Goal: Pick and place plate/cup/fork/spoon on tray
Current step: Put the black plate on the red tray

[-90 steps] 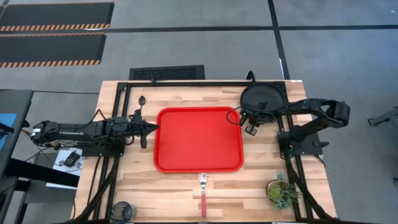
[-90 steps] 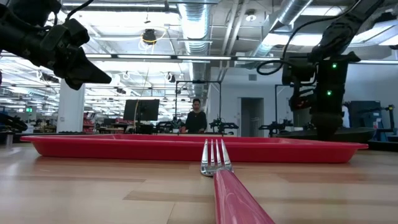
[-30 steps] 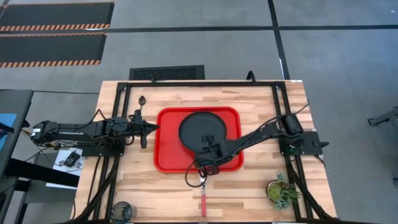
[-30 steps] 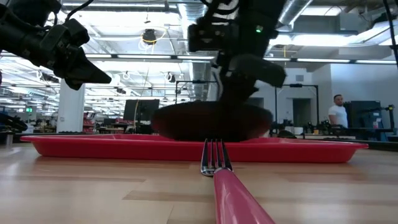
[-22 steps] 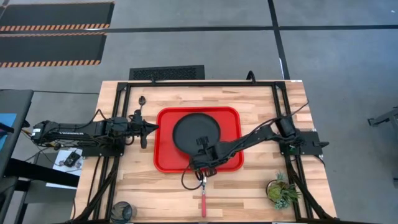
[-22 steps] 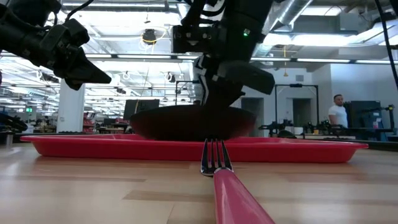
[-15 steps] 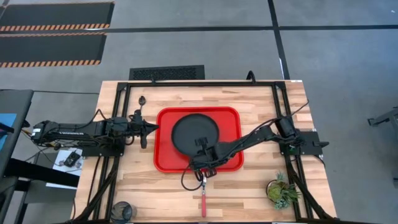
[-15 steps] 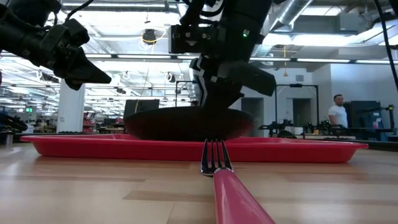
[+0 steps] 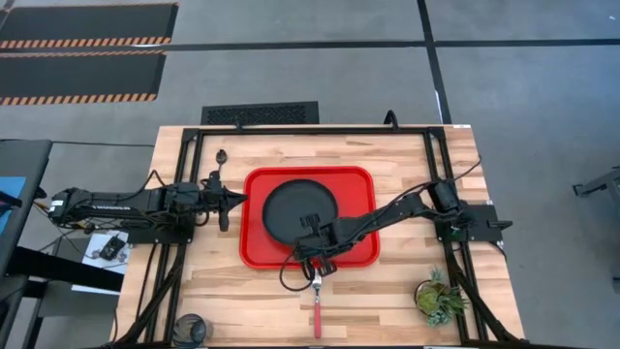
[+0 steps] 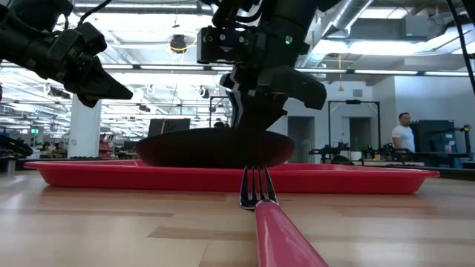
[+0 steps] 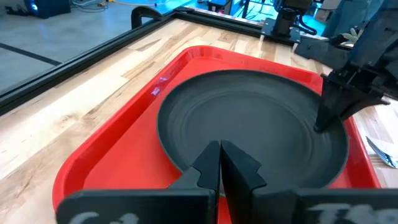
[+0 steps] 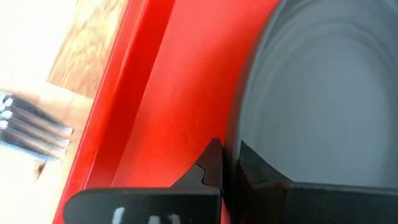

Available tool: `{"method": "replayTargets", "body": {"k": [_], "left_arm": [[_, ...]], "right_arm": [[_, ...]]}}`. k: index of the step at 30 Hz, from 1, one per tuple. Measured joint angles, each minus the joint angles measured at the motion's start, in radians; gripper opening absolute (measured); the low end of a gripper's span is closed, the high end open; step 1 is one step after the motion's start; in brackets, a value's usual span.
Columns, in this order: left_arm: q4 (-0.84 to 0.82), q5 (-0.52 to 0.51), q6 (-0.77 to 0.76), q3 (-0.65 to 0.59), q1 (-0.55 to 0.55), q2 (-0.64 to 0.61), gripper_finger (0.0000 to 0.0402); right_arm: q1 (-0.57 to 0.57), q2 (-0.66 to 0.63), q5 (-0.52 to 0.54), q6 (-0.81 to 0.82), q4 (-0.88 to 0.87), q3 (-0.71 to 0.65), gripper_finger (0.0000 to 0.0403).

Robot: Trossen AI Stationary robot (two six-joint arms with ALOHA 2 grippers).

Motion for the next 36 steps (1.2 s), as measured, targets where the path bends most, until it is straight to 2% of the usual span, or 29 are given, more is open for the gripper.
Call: {"method": "replayTargets", "body": {"k": [9,21,36], "left_arm": [[0.000,0.000,0.000,0.000,0.000,0.000,0.0000],[-0.001,0.000,0.000,0.000,0.000,0.000,0.0000],[-0.017,0.000,-0.004,0.000,0.000,0.000,0.0000]], "right_arm": [[-0.022,0.014,-0.035,-0.028,0.002,-0.002,0.0018],[-0.034,0.021,-0.092,-0.025,0.008,-0.001,0.0040],[-0.034,0.022,-0.106,-0.013,0.018,-0.002,0.0130]]}}
